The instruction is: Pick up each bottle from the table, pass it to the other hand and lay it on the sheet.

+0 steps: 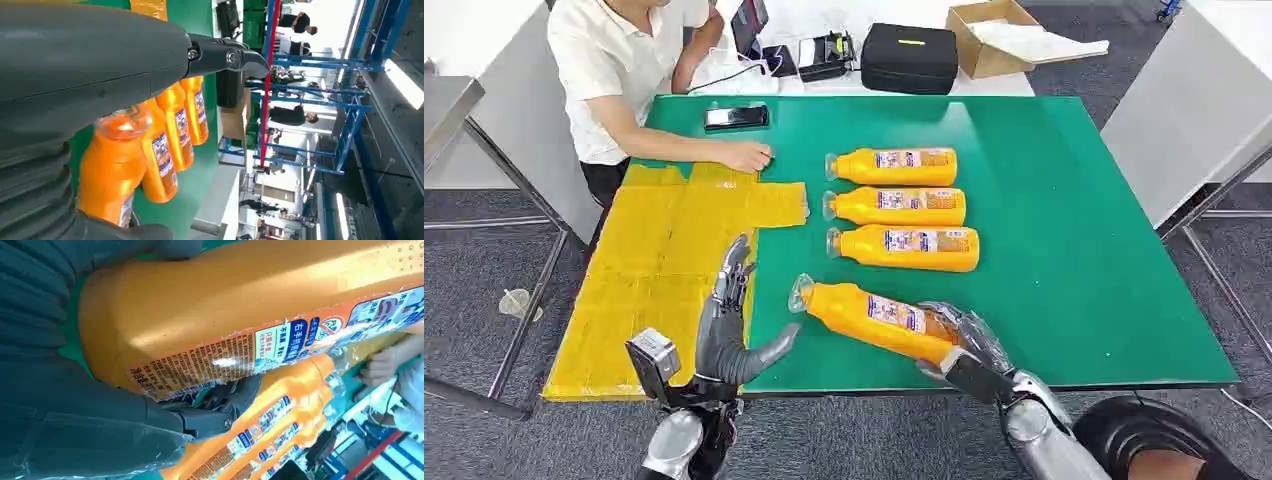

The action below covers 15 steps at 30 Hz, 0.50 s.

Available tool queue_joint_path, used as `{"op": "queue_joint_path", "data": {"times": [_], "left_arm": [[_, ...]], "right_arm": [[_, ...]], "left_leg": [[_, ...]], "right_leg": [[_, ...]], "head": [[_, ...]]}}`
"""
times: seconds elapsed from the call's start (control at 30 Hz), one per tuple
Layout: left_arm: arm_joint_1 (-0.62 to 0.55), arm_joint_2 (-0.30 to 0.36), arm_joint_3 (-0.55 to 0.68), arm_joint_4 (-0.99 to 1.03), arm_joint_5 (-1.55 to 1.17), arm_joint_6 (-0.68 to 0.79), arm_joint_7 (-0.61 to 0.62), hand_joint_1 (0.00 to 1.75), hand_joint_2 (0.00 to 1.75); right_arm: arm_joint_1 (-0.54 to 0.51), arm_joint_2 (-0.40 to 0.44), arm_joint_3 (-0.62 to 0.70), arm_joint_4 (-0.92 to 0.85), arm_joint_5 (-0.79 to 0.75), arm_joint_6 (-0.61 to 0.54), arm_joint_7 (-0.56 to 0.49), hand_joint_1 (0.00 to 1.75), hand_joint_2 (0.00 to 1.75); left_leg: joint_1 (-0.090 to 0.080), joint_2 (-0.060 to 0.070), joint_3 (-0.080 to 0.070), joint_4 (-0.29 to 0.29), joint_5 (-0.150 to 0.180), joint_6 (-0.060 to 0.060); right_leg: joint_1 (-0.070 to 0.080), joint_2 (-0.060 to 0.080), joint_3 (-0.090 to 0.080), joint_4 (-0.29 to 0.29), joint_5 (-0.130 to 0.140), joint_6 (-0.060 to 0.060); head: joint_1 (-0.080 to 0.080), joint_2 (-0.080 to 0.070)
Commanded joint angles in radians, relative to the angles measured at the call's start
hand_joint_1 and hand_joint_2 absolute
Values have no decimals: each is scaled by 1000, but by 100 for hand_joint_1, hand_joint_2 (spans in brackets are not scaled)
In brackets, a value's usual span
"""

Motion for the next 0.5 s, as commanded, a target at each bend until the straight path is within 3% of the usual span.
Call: {"op": "queue_joint_path", "data": {"times": [0.03, 0.4, 0.43, 0.5], "left_arm": [[-9, 20, 6, 10, 1, 0, 2, 0, 175], [-6, 18, 9, 5, 3, -1, 1, 0, 175], [67, 19, 56, -87, 90, -38, -13, 0, 175], [76, 18, 62, -94, 97, -40, -15, 0, 175]], "right_arm": [[-1, 44, -45, -13, 3, -3, 1, 175, 175], [4, 53, -62, -19, 0, -5, -7, 175, 175], [64, 148, -155, -132, -35, -50, -29, 175, 175], [71, 160, -164, -148, -43, -58, -33, 175, 175]], "left_leg": [[0, 2, 3, 0, -1, 0], [1, 3, 4, 0, -2, 0], [0, 3, 3, 0, -2, 0], [1, 4, 5, 1, -3, 0]], "right_leg": [[1, 1, 2, 0, -1, -3], [1, 1, 3, 0, -1, -4], [1, 1, 2, -1, -1, -3], [2, 2, 4, 0, -2, -5]], "head": [[0, 0], [0, 0], [0, 0], [0, 0]]}}
